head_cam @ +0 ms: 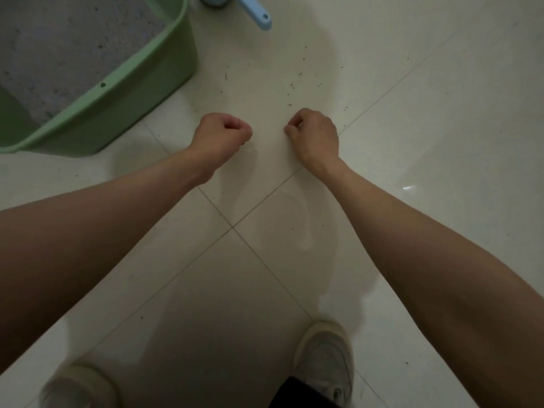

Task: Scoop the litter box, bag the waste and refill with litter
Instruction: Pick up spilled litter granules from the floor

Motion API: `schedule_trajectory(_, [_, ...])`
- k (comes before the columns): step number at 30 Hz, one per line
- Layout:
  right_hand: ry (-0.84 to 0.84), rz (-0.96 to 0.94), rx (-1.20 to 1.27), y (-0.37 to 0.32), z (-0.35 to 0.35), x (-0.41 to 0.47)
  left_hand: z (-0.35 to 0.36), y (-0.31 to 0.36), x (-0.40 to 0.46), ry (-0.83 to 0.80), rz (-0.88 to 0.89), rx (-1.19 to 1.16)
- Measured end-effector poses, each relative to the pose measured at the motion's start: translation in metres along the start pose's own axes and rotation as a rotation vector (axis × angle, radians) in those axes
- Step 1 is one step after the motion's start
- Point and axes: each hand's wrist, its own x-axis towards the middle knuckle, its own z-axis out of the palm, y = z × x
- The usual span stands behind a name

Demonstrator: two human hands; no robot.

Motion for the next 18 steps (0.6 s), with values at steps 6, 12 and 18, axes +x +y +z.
schedule_trajectory(6, [0.078,0.147,0.436,0.007,-0.017,0.009,0.021,0.022,0.018,0.055,0.157,0.231])
schedule_trajectory(12, [-0.102,0.475,1.468,0.043,-0.057,0.015,0.047,0.029,0.037,0.074,0.175,0.321])
schedule_trajectory(18, [0.048,0.38,1.132,0.059,-0.066,0.021,0.053,0.031,0.054,0.147,0.184,0.322])
